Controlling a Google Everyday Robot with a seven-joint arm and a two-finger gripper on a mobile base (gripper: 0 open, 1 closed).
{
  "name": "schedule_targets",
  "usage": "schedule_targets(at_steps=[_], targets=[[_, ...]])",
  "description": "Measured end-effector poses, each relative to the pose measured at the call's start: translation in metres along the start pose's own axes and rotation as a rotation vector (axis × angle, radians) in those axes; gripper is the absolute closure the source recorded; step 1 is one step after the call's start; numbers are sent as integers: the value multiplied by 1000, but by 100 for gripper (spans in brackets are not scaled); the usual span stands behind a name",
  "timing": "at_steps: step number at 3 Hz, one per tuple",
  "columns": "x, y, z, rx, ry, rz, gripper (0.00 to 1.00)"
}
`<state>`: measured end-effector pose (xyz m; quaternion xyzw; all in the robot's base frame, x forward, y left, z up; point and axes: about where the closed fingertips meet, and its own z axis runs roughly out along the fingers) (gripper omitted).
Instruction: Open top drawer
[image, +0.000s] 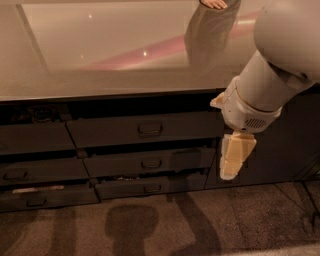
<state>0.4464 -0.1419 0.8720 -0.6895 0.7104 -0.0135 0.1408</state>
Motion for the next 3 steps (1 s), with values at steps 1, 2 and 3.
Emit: schedule_targets(at_steps=[1,2,3], targets=[[0,0,0,0,0,0,0],[1,3,-1,28,20,-16,0],[6,27,-7,125,75,-118,0]])
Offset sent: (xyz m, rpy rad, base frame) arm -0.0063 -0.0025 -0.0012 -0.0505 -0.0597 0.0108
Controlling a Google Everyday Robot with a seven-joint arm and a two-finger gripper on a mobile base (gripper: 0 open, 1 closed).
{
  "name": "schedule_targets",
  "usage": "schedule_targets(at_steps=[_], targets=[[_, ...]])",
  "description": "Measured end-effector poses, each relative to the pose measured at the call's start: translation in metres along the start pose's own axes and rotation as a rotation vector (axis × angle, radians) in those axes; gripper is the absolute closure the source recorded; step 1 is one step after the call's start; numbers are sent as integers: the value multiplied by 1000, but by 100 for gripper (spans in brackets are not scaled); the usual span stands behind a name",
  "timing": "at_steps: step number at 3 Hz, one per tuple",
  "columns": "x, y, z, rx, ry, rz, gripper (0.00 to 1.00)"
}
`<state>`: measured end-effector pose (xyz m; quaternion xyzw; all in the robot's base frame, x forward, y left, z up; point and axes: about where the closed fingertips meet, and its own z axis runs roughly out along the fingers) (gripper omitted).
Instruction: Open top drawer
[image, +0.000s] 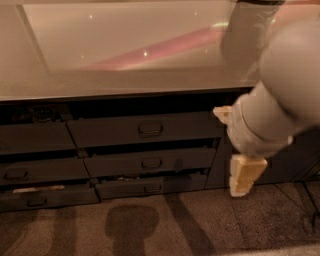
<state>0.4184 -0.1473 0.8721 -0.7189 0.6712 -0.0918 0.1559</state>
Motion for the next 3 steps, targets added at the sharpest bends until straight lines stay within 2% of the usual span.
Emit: schedule_targets(at_steps=[1,2,3], targets=[[10,19,11,89,-15,-71,0],[16,27,20,146,-66,-97,0],[16,26,21,143,-66,-96,0]])
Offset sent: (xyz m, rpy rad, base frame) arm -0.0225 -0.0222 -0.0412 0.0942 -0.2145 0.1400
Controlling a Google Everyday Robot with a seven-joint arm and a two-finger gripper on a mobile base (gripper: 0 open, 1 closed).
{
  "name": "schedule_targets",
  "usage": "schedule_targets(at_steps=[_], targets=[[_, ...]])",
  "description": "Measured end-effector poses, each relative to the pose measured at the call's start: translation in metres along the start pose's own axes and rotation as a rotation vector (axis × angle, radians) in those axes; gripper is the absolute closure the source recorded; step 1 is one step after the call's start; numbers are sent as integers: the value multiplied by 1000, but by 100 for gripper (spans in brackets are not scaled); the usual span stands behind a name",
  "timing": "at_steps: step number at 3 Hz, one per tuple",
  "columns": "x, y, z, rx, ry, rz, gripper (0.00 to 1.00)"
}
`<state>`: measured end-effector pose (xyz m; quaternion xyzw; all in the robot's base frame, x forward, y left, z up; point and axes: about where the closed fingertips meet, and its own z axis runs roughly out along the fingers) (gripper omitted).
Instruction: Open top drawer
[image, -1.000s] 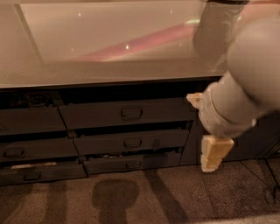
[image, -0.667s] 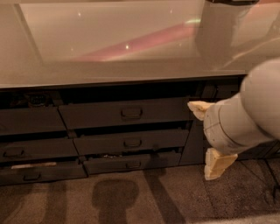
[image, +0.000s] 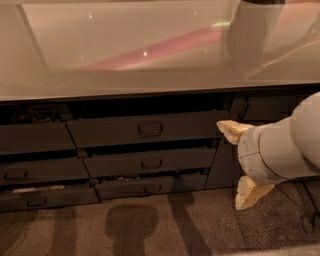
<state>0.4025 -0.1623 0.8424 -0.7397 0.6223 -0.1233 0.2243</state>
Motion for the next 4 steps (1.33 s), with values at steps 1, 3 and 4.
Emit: schedule_targets(at_steps=[1,3,4], targets=[[22,-4,30,-67,15,52,0],[99,-9,132,-277,22,214,0],[123,-10,161,-341,22,267,0]])
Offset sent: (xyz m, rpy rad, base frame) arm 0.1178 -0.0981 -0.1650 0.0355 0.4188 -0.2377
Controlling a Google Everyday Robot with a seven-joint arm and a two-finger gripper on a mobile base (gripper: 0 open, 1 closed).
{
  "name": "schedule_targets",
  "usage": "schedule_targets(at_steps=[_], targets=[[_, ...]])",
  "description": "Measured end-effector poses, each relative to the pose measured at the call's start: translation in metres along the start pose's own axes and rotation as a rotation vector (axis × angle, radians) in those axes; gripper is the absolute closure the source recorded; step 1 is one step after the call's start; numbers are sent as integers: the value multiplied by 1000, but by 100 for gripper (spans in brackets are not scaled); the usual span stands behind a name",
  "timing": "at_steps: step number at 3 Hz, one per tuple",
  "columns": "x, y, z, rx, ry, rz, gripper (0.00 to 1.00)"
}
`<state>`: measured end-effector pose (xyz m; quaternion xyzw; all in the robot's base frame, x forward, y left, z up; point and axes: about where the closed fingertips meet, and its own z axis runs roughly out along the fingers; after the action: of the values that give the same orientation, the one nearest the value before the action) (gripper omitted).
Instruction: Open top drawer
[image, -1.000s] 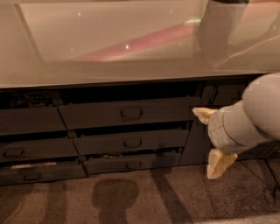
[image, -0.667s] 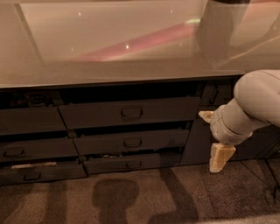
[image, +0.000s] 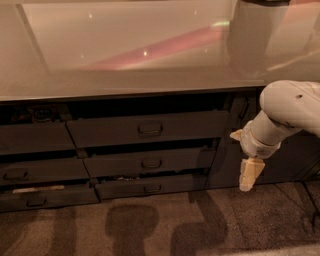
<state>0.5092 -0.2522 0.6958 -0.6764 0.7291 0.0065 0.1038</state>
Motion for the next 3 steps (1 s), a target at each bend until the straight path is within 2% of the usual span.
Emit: schedule_targets(at_steps=[1,2,3], targets=[[2,-2,4,-5,-2,5,0],[1,8,3,38,-3,-28,0],[1,23,2,119,17,-65,0]])
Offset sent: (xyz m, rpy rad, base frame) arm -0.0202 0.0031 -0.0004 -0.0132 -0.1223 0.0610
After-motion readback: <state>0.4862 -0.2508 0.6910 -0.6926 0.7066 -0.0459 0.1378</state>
